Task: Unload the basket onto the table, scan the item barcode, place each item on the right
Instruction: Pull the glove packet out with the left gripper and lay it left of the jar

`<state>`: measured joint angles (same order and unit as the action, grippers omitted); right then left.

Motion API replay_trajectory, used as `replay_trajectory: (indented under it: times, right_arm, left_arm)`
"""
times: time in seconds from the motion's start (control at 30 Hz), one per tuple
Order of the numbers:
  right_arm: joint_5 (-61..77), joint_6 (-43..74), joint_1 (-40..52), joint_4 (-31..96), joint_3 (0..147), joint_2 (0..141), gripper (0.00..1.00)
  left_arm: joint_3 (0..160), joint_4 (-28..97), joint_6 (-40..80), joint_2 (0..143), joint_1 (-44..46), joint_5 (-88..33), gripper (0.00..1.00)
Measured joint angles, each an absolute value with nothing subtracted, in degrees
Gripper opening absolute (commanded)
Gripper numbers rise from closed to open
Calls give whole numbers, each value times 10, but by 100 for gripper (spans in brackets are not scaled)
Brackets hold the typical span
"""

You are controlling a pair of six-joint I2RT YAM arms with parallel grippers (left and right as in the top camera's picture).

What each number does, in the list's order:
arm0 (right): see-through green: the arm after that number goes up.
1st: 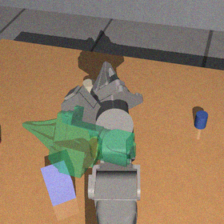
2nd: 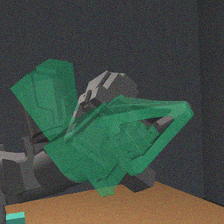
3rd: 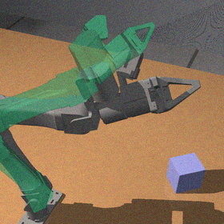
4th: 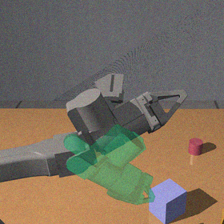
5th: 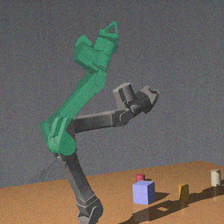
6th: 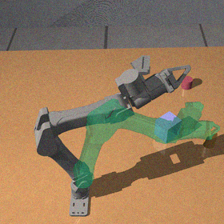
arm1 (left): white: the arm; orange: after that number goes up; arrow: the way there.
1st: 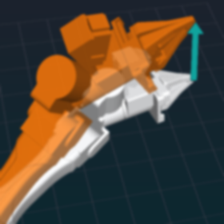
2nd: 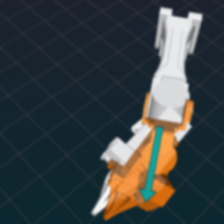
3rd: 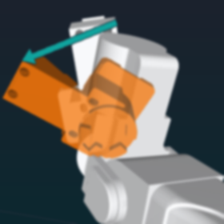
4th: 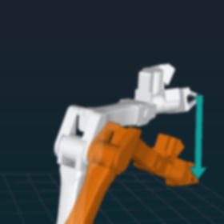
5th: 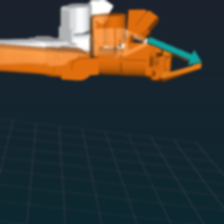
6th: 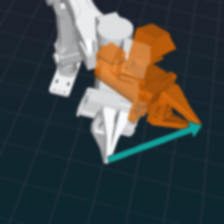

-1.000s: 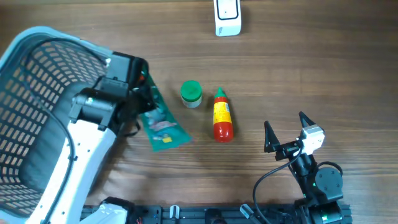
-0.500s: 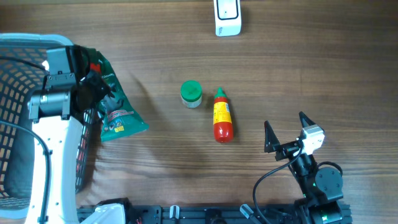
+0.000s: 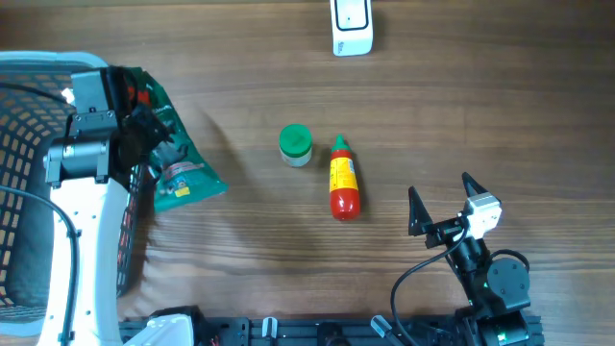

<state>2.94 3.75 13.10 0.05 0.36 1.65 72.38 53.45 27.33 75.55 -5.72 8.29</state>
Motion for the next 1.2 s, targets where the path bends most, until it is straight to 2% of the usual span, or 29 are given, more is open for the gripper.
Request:
replay_trajectory:
  times: [0.17, 0.27, 0.4, 0.57, 0.6, 0.63, 0.7, 0.73, 0.77, 0.83, 1.0, 1.2]
  right_arm:
    - [30, 37, 131, 1, 4, 17, 100]
    - [30, 37, 131, 1, 4, 17, 100]
    - [29, 37, 131, 1, 4, 17, 100]
    - [29, 37, 131, 0, 4, 17, 100]
    - [29, 37, 131, 1, 4, 17, 100]
    - [29, 37, 131, 1, 4, 17, 100]
    - [29, 37, 131, 0, 4, 17, 100]
    - [29, 37, 131, 0, 4, 17, 100]
    - [29, 37, 131, 0, 4, 17, 100]
    - [29, 37, 131, 1, 4, 17, 99]
    - [29, 37, 131, 1, 4, 17, 100]
    - [29, 37, 131, 1, 4, 17, 100]
  left_arm:
    - [724, 546, 263, 757, 37, 55, 4]
    - [724, 544, 304, 778, 86, 79, 4]
    - [720, 539, 322, 849, 91, 85, 4]
    - [712, 519, 277, 963, 95, 14, 4]
    - [710, 515, 275, 975, 98, 6, 8]
    - [710, 511, 272, 986, 109, -4, 17]
    - [710, 512, 265, 993, 131, -15, 46]
    - [710, 514, 267, 993, 145, -19, 56]
    - [710, 515, 266, 993, 157, -21, 75]
    - [710, 519, 263, 993, 187, -25, 97]
    - [710, 568, 262, 993, 232, -30, 100]
    - [775, 679, 262, 953, 234, -29, 100]
